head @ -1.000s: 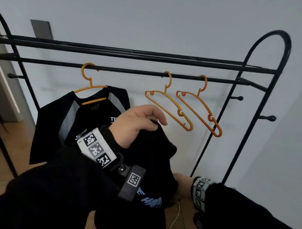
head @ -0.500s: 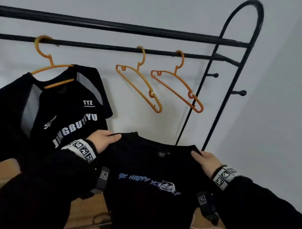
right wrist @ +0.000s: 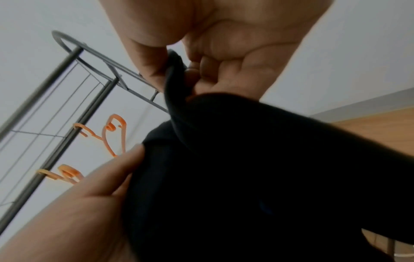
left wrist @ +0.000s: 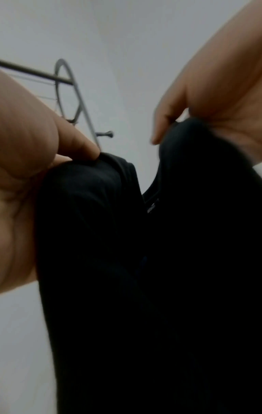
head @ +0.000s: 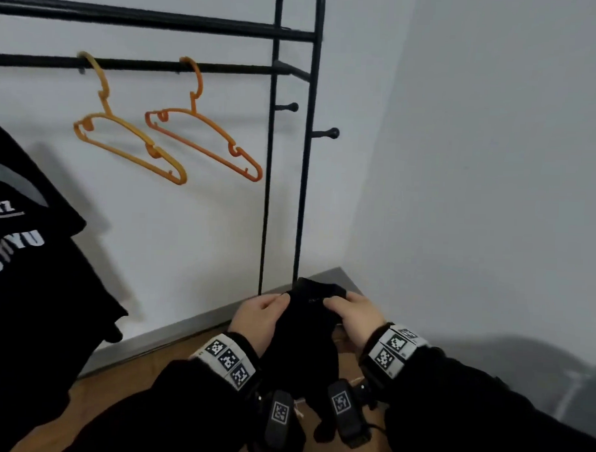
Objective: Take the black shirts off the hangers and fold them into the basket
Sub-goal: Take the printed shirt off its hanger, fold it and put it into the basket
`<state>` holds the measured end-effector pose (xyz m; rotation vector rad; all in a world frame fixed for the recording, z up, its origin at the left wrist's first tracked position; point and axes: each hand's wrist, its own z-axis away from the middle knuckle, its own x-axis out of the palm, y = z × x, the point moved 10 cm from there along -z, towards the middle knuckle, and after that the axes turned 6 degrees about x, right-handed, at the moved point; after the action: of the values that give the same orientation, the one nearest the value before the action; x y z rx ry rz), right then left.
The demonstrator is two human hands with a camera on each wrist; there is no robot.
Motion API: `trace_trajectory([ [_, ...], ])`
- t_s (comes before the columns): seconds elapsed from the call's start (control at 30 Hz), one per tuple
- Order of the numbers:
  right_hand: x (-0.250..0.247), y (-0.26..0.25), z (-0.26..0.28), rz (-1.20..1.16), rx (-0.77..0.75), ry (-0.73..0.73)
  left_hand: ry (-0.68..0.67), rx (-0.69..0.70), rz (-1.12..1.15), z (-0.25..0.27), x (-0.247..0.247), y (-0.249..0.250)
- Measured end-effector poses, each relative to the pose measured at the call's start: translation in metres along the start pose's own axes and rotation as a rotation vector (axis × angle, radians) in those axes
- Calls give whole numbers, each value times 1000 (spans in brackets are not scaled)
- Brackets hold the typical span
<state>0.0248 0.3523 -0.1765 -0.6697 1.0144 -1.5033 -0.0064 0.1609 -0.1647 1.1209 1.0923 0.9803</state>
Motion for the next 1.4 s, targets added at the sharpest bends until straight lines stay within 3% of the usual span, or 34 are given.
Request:
trace_trajectory([
  [0.17,-40,26,28,-145,45,-100,-106,83,-72,30,98,21],
  [0.27,-76,38,36,-99,-5,-96,-159,65,-24,54,146,31],
  [0.37,-118,56,38,26,-50,-5,-238,2,41,73,190,31],
  [0.47,-158,74,43,67,-66,53,-329,-148,168,82,226,15],
  [0.57,-191,82,53,187,-133,80,-397,-204,133,86,251,-2],
  [0.63,-204,89,59,240,-145,59,-395,-116,-1,80,257,-4],
  [0.7,-210,95,64,285,-157,0,-391,108,-283,70,260,9],
  [0.77,-211,95,71,313,-185,-79,-514,308,-612,68,277,21],
  [0.87,-214,82,82,373,-251,-176,-681,446,-882,63,305,30],
  [1.03,-241,58,77,309,-335,-130,-837,472,-751,52,326,54],
  [1.2,-262,62,66,47,-300,-81,-731,517,-581,38,320,93],
  [1.3,-261,87,51,279,-203,-65,-650,542,-416,24,304,112],
  [1.4,-267,102,38,743,-81,105,-588,569,-314,11,280,134],
])
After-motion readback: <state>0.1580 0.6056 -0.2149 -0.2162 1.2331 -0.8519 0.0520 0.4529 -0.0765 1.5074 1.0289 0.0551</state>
